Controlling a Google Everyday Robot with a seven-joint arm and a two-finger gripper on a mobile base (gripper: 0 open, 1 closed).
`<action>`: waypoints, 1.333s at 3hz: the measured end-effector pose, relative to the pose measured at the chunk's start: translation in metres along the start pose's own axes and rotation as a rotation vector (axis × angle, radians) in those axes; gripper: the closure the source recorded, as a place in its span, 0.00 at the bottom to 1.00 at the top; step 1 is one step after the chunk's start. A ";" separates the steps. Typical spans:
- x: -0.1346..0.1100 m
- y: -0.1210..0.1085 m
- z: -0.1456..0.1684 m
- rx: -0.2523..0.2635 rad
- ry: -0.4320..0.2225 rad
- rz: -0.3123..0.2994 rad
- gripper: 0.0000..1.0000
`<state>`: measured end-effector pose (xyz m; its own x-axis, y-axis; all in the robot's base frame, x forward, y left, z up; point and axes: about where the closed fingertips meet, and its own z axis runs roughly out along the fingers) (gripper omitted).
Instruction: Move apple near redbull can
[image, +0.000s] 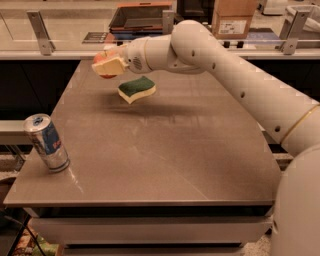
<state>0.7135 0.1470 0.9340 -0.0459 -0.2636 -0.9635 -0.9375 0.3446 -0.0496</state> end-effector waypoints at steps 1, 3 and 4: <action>0.003 0.021 -0.029 -0.007 -0.017 -0.003 1.00; 0.018 0.077 -0.064 -0.051 0.031 0.005 1.00; 0.030 0.105 -0.069 -0.093 0.065 -0.001 1.00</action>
Offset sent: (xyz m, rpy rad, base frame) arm -0.1072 -0.0518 0.0009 -0.0156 0.0252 0.0289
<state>0.5903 0.1131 0.9182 -0.0643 -0.3227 -0.9443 -0.9653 0.2602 -0.0232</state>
